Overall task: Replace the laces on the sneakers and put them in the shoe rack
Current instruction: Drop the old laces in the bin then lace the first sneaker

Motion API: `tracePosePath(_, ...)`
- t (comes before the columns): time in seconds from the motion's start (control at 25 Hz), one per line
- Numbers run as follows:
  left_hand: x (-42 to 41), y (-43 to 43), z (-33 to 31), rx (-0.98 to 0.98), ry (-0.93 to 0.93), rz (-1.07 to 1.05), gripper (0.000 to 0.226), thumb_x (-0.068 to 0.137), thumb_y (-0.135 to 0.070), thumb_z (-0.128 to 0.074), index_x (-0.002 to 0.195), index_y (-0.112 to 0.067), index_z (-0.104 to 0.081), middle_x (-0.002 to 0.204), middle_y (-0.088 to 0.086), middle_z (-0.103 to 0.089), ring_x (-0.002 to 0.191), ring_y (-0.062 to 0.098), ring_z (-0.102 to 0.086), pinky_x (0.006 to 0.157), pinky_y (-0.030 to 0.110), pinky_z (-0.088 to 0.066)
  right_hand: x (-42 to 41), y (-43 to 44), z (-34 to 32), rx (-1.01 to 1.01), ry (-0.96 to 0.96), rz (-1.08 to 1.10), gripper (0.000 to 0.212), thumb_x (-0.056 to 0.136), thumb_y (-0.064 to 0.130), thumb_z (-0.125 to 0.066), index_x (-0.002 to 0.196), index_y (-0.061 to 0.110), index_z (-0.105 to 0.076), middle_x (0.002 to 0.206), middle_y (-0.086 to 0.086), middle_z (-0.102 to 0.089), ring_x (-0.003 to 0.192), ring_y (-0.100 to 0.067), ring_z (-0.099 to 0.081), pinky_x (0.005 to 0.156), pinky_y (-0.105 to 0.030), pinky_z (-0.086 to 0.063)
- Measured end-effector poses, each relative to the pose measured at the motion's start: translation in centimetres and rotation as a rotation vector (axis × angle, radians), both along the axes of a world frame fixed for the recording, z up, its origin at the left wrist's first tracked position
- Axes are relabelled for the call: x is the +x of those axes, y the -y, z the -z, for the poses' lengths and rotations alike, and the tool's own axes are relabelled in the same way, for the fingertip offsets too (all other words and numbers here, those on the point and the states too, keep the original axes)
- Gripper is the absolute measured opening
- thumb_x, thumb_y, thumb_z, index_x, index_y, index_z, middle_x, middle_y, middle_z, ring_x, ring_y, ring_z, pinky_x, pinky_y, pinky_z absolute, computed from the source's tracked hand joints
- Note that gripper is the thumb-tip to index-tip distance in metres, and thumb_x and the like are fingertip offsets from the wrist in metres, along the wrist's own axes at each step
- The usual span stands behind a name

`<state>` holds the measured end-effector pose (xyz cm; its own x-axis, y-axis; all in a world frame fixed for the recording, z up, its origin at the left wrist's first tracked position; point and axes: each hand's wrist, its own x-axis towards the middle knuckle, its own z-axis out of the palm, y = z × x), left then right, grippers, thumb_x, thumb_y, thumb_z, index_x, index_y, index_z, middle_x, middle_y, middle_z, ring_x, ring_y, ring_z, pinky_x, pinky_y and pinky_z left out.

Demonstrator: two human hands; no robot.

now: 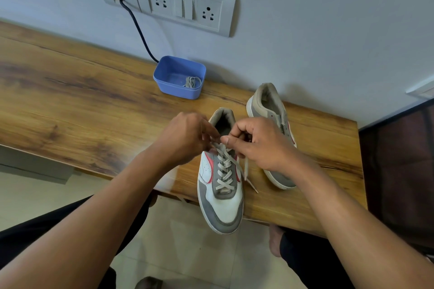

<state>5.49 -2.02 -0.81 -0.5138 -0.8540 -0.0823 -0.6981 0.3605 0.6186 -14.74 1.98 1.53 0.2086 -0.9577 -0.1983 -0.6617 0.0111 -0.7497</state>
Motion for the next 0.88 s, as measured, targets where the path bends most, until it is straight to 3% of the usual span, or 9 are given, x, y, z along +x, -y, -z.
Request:
tracePosePath(0.28,0.0,0.6,-0.9,0.040,0.090,0.012,0.030,0.089,-0.003,-0.071,0.101,-0.030,-0.080,0.088,-0.013,-0.067,0.076,-0.001,-0.059,0.064,0.016,-0.044,-2.3,-1.3,-3.5,-0.019,0.072,0.039,0.020,0.093,0.032,-0.079,0.077,0.021,-0.073,0.064,0.007,-0.071,0.054,0.000,-0.058,0.055,-0.015,-0.044)
tracePosePath(0.48,-2.2,-0.6,-3.4,-0.068,-0.012,0.075,0.022,0.083,-0.011,-0.073,0.094,-0.029,-0.079,0.086,-0.012,-0.071,0.076,0.006,-0.064,0.070,0.034,-0.056,-3.4,-4.9,-3.4,0.055,-0.068,-0.077,0.013,0.093,0.033,-0.079,0.082,0.032,-0.074,0.078,0.015,-0.074,0.071,-0.001,-0.068,0.067,-0.022,-0.055)
tracePosePath(0.64,-4.0,-1.6,-3.4,-0.096,0.144,0.215,0.013,0.081,-0.027,-0.079,0.091,-0.033,-0.077,0.088,-0.015,-0.069,0.083,0.001,-0.058,0.070,0.034,-0.056,-2.7,-7.4,-1.4,0.009,-0.234,-0.207,0.009,0.095,0.033,-0.075,0.087,0.027,-0.074,0.079,0.012,-0.071,0.076,-0.002,-0.067,0.070,-0.026,-0.056)
tracePosePath(0.76,-5.2,-1.9,-2.8,-0.174,0.327,0.329,0.011,0.080,-0.034,-0.081,0.089,-0.031,-0.075,0.096,-0.013,-0.058,0.094,0.006,-0.048,0.058,0.019,-0.035,-3.0,-7.0,-0.6,-0.004,-0.364,-0.237,0.007,0.096,0.030,-0.071,0.089,0.028,-0.072,0.084,0.012,-0.071,0.077,-0.002,-0.065,0.068,-0.026,-0.054)
tracePosePath(0.88,-6.2,-2.0,-2.1,-0.237,0.451,0.351,0.005,0.088,-0.027,-0.075,0.092,-0.027,-0.073,0.104,-0.006,-0.053,0.099,0.011,-0.048,0.054,0.016,-0.022,-3.7,-5.5,-0.2,-0.009,-0.382,-0.251,0.007,0.096,0.029,-0.069,0.090,0.027,-0.071,0.085,0.010,-0.070,0.078,-0.005,-0.066,0.071,-0.035,-0.059)
